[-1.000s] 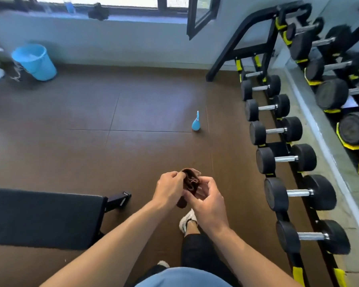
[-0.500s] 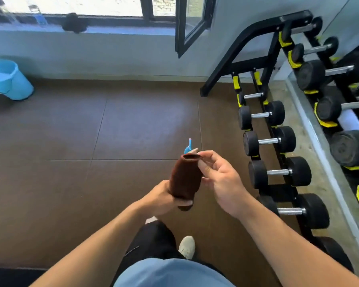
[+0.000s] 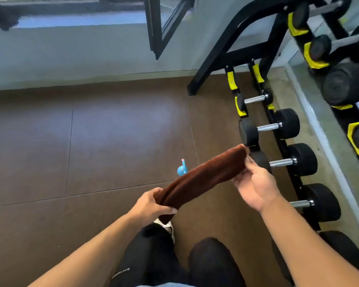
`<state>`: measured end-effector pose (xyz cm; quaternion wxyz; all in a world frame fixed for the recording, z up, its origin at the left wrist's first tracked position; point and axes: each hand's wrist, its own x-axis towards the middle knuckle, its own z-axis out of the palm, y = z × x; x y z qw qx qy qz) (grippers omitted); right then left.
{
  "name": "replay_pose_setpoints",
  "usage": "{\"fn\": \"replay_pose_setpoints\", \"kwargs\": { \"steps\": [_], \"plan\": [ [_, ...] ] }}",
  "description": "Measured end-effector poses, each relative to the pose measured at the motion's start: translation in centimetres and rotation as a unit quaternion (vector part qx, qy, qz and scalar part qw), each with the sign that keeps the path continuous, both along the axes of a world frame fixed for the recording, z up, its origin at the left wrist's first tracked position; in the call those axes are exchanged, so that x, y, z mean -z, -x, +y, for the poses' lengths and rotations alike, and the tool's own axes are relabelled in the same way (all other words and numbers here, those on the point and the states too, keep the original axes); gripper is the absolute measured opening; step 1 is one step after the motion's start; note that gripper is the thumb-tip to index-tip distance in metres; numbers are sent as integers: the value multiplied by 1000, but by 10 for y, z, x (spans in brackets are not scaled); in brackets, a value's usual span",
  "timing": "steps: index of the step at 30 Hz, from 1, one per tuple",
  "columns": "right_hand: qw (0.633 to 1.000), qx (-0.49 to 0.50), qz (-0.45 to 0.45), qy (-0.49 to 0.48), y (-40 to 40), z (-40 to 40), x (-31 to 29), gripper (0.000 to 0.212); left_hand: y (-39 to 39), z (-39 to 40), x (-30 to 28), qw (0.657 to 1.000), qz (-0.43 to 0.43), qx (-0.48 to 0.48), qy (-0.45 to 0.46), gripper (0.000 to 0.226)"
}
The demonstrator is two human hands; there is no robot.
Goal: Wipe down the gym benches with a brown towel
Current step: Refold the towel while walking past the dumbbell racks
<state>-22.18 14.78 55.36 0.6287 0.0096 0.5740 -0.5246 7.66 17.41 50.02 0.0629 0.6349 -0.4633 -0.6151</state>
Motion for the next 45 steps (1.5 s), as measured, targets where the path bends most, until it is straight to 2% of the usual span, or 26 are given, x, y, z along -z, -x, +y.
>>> {"fn": "replay_pose_setpoints", "kwargs": {
  "steps": [4, 7, 10, 14, 20, 25, 27, 37, 39, 43, 45],
  "plan": [
    [997, -21, 27, -74, 3, -55, 96, 47, 8, -84, 68, 990, -86, 109, 14, 35],
    [975, -74, 162, -130, 2, -81, 196, 66, 23, -131, 139, 980, -141, 138, 24, 33],
    [947, -107, 251, -168, 1, -97, 296, 51, 33, -161, 223, 967, -197, 155, 41, 30],
    [927, -137, 298, -181, 3, -107, 413, 41, 37, -180, 337, 955, -236, 174, 52, 23],
    [901, -171, 349, -190, 5, -114, 525, 36, 38, -188, 444, 946, -257, 189, 48, 27],
    [891, -178, 373, -190, 10, -127, 571, 28, 37, -198, 477, 949, -258, 176, 49, 26],
    [891, -169, 379, -182, 12, -137, 581, 35, 40, -206, 483, 951, -257, 161, 55, 29],
    [862, -178, 414, -233, 14, -156, 593, 31, 55, -225, 488, 947, -271, 170, 35, 31],
    [856, -200, 408, -245, 15, -156, 592, 31, 55, -224, 491, 950, -271, 156, 29, 39],
    [857, -236, 372, -266, 14, -147, 579, 35, 51, -220, 490, 949, -282, 141, -7, 72],
    [856, -254, 360, -270, 12, -135, 564, 39, 46, -212, 482, 949, -278, 146, -30, 76]
  ]
}}
